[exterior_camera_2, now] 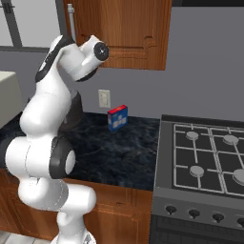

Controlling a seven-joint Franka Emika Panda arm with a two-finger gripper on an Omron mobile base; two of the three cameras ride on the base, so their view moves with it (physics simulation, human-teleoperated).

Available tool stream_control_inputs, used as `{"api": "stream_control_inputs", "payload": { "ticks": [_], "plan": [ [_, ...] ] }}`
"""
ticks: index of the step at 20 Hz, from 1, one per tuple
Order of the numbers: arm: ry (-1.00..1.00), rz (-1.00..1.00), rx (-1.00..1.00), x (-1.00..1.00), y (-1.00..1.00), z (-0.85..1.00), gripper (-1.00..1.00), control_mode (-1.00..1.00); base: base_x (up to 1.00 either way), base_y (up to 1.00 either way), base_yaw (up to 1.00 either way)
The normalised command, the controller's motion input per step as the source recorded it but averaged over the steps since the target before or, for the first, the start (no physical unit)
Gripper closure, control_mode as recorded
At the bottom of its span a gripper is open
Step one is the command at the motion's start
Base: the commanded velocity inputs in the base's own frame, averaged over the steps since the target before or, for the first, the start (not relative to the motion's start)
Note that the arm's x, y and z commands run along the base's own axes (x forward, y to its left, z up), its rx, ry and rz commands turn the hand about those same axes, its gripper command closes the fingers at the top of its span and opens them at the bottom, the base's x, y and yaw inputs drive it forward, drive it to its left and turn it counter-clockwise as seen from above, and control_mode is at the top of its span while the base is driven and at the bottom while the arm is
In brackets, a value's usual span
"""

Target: Close all open cabinet doors.

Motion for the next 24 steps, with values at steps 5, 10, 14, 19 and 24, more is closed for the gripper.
{"api": "stream_control_inputs", "payload": {
  "ticks": [5, 10, 14, 19, 24],
  "plan": [
    [0.09, 0.00, 0.00, -1.00, 0.16, 0.00, -1.00, -1.00, 0.00, 0.00, 0.00],
    [0.07, 0.00, 0.00, -1.00, 0.13, -0.01, -1.00, -1.00, 0.00, 0.00, 0.00],
    [0.03, -0.03, 0.00, -1.00, 0.07, -0.05, -1.00, -1.00, 0.00, 0.00, 0.00],
    [0.04, -0.11, 0.00, -1.00, 0.01, -0.02, -1.00, -1.00, 0.00, 0.00, 0.00],
    [0.06, -0.14, 0.00, -0.91, 0.02, -0.06, -1.00, -1.00, 0.00, 0.00, 0.00]
  ]
}}
